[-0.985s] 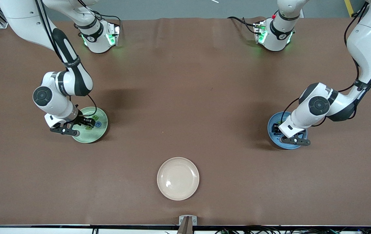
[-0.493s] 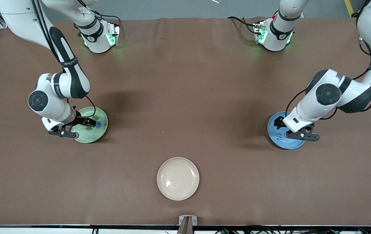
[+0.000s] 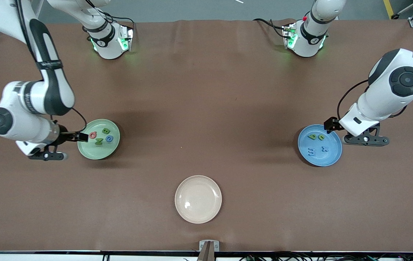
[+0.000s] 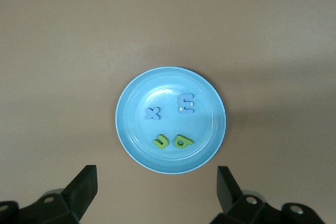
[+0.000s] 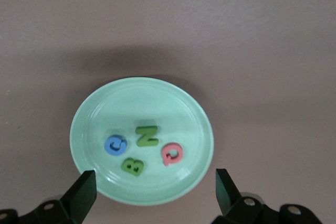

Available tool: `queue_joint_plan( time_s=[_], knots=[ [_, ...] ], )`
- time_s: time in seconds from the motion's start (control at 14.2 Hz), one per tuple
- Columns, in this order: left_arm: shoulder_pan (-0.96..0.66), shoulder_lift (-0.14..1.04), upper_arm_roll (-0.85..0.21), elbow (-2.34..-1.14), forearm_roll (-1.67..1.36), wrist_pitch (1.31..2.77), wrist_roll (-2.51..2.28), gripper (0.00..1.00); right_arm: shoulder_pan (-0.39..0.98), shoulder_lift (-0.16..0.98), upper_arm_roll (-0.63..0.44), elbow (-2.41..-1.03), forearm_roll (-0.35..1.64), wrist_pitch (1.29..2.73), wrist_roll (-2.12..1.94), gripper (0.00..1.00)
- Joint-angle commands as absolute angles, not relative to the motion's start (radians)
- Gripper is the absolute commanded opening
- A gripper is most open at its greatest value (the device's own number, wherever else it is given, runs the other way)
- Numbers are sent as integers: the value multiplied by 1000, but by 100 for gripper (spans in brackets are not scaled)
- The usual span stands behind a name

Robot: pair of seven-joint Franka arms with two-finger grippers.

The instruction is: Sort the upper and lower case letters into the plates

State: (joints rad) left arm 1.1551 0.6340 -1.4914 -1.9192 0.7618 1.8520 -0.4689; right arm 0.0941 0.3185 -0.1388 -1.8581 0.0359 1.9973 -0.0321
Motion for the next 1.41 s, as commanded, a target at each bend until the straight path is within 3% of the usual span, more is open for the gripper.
queue_joint_plan(
  time_s=[0.0, 0.21, 0.49, 0.7, 1.34],
  knots=[
    [1154, 629, -1494, -1901, 739, 1830, -431, 100, 45, 318, -123, -1688, 18, 1811, -74, 100],
    [1152, 649, -1493, -1875, 710, 1833, -431, 100, 38, 318, -123, -1533, 14, 1646, -77, 100],
    [1154, 615, -1464, -1867, 637, 1847, -374, 100, 32, 318, -123, -1415, -24, 1545, -74, 100],
    [1152, 485, -1401, -1827, 490, 1864, -241, 100, 15, 319, -123, -1327, -25, 1471, -72, 100],
    [1144, 223, -1232, -1830, 186, 1945, -23, 100, 2, 311, -117, -1330, -6, 1463, -72, 100]
  ],
)
